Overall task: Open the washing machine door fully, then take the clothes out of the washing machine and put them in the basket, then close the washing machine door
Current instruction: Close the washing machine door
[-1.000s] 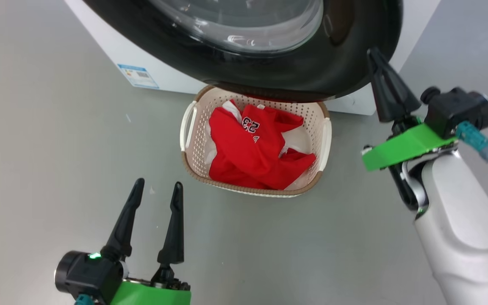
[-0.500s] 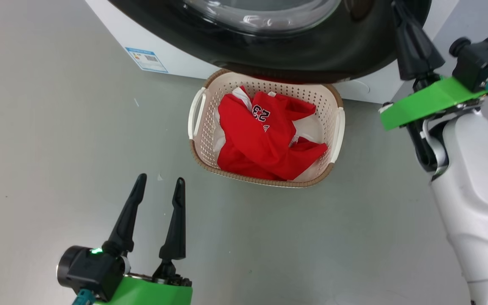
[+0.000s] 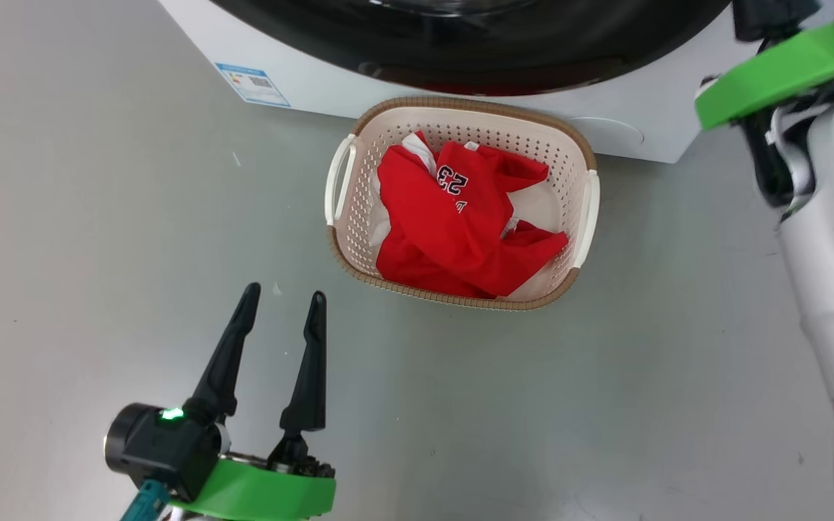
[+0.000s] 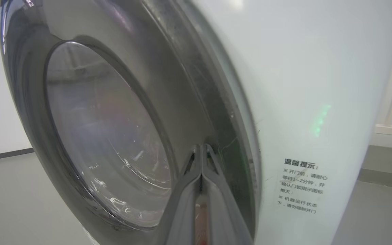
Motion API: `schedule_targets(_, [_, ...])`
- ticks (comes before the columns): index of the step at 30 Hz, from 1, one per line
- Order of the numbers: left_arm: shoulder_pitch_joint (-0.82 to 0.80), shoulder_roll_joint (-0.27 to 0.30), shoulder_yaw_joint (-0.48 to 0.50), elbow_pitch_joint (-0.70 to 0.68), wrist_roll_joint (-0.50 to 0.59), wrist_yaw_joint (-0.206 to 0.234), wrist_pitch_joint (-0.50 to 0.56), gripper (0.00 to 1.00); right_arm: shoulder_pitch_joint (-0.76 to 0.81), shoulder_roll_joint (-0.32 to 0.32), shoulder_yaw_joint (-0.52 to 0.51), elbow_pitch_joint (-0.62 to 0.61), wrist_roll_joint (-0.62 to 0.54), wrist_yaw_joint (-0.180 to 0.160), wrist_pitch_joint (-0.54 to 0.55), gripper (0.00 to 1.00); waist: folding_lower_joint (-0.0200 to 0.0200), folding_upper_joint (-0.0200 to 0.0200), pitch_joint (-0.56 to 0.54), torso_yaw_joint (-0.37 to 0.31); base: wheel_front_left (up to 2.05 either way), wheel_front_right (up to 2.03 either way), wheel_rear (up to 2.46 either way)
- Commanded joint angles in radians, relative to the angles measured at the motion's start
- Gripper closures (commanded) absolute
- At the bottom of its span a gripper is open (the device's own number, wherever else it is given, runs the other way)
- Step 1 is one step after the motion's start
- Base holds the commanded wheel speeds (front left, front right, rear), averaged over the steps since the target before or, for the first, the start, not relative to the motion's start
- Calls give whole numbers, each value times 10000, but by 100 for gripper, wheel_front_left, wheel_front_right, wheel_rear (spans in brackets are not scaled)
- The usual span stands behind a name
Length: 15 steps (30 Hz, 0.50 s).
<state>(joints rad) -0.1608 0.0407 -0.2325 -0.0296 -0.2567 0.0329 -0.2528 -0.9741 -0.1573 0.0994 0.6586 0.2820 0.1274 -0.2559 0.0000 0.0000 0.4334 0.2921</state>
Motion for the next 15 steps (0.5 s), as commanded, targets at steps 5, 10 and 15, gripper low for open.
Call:
schedule_targets(5, [-244,96,233,-194,-12,-90,-90,0,-833,-20,-160,239,-114,33,-59,100,0,0,115,170,0,0,0])
schedule_targets(10, [-278,96,230,-182,-39,-65,-90,0,-963,-42,-194,394,-261,33,-59,100,0,0,150,245,0,0,0])
schedule_targets(15, [-262,95,250,-179,-35,-27,-90,0,-767,77,-16,282,-284,33,-59,100,0,0,114,176,0,0,0])
